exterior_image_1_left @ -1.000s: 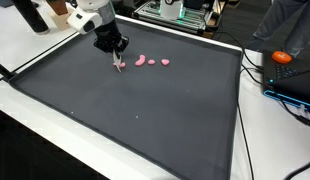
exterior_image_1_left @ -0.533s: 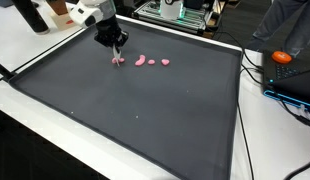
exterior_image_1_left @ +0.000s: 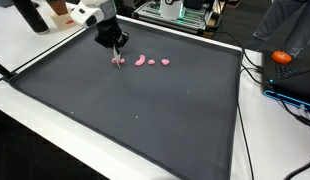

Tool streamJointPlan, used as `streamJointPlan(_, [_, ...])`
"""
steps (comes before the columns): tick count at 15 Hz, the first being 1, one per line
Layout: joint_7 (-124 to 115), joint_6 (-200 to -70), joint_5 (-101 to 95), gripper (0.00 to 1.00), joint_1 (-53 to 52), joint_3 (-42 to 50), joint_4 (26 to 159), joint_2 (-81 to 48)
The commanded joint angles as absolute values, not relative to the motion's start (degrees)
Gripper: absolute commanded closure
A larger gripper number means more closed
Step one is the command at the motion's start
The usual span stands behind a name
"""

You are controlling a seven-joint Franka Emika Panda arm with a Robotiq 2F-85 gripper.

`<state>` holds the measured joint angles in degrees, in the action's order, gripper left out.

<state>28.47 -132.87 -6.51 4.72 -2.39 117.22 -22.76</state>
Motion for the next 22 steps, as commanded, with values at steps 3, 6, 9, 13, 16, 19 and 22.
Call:
streamJointPlan(3, [30.97,-140.62,-5.55,0.99,4.15,-5.43,115.79,-26.14])
streamJointPlan(6, [30.72,-141.23,-7.68,0.99,2.67,-5.82,114.81,-26.58])
streamJointPlan(9, [29.52,-142.03,-10.44,0.99,0.71,-5.70,114.62,-25.34])
streamJointPlan(13, [25.99,-143.30,-15.58,0.99,-2.96,-4.69,115.56,-22.52])
streamJointPlan(16, [21.53,-142.48,-20.37,0.99,-5.70,-3.85,116.02,-20.18])
streamJointPlan(19, [17.72,-141.39,-23.61,0.99,-7.56,-3.86,116.46,-17.98])
streamJointPlan(22, [14.59,-139.76,-25.61,0.99,-9.20,-4.28,117.19,-15.93])
